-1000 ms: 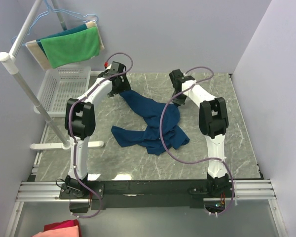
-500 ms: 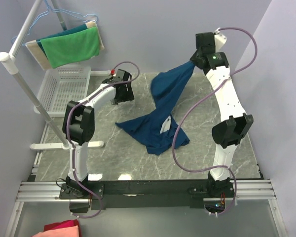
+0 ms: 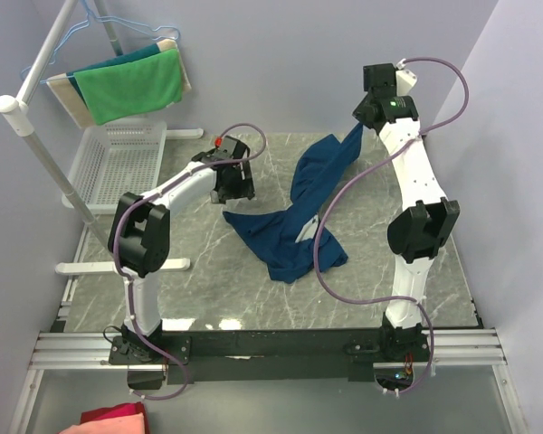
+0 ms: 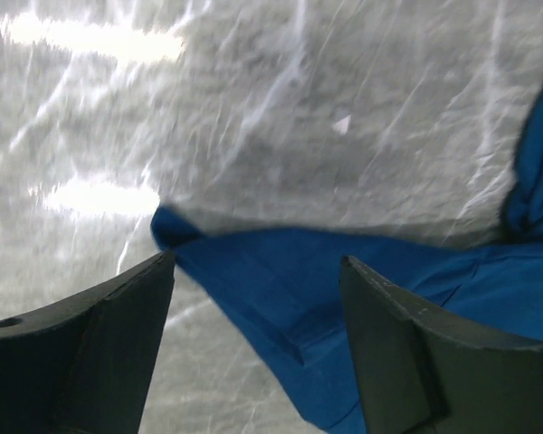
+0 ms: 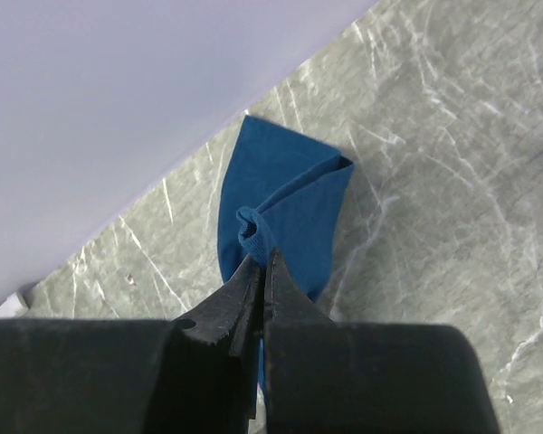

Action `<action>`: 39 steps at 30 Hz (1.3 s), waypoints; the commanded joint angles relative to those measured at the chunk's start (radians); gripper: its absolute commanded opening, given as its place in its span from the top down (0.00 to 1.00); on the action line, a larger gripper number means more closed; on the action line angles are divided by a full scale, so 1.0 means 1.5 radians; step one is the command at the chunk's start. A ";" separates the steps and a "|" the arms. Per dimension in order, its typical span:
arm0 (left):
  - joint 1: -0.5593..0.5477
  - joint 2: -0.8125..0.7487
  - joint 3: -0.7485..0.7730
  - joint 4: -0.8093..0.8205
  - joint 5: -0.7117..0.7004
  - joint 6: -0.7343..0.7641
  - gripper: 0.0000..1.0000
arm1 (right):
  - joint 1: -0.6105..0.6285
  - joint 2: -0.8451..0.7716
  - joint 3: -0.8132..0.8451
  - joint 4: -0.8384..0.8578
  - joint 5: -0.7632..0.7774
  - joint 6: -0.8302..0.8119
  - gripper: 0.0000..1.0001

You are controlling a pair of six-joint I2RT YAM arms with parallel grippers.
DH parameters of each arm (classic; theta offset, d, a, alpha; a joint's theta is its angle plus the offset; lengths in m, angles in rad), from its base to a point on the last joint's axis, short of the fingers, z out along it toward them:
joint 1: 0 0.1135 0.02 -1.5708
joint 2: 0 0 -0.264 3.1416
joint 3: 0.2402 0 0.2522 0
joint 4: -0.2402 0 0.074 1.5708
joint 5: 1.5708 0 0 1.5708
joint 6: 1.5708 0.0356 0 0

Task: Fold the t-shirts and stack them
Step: Flatten the tshirt out

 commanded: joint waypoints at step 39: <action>0.043 0.071 0.053 -0.133 -0.021 -0.134 0.99 | -0.014 -0.001 -0.074 -0.006 -0.006 0.022 1.00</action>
